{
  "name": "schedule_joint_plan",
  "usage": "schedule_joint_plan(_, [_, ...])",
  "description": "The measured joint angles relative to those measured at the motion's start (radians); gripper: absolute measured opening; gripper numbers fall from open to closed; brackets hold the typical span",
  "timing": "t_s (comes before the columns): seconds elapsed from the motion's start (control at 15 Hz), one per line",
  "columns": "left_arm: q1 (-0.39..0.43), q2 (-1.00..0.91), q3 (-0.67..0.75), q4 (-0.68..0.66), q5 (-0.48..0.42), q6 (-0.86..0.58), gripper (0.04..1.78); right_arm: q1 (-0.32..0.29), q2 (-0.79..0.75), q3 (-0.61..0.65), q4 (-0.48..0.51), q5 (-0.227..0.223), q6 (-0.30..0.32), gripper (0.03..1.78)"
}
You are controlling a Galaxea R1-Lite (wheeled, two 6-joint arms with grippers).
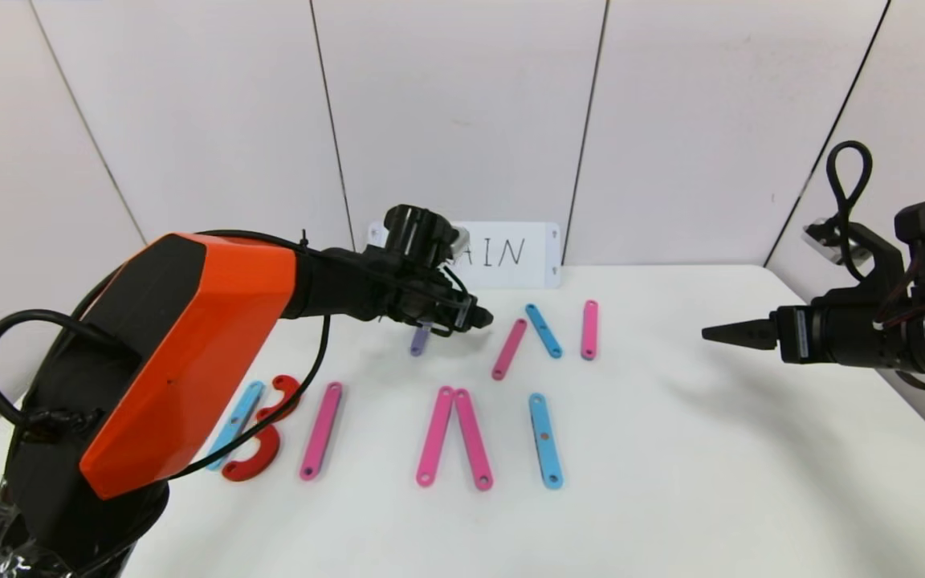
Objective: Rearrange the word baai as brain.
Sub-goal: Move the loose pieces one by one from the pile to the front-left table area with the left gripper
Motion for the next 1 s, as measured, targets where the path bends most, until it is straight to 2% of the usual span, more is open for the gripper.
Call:
schedule_joint_plan(0.13, [0.0,0.034,-0.027,-0.017,-0.004,0.003,1.75,0.0,0.0,0.004,0.0,-0.001,0.0,1.74])
schedule_joint_plan(0.4, [0.0,0.082,-0.035,-0.139,-0.007,0.006,1.75,-0.001,0.001,0.005,0.0,-0.004,0.0,1.74])
schedule_joint_plan(0.87, [0.0,0.109,-0.033,-0.15,-0.004,0.009,1.74,-0.001,0.001,0.006,0.0,-0.005,0.0,1.74])
schedule_joint_plan(1.0, [0.0,0.114,-0.031,-0.15,-0.002,0.017,1.64,-0.001,0.001,0.008,0.0,-0.004,0.0,1.74])
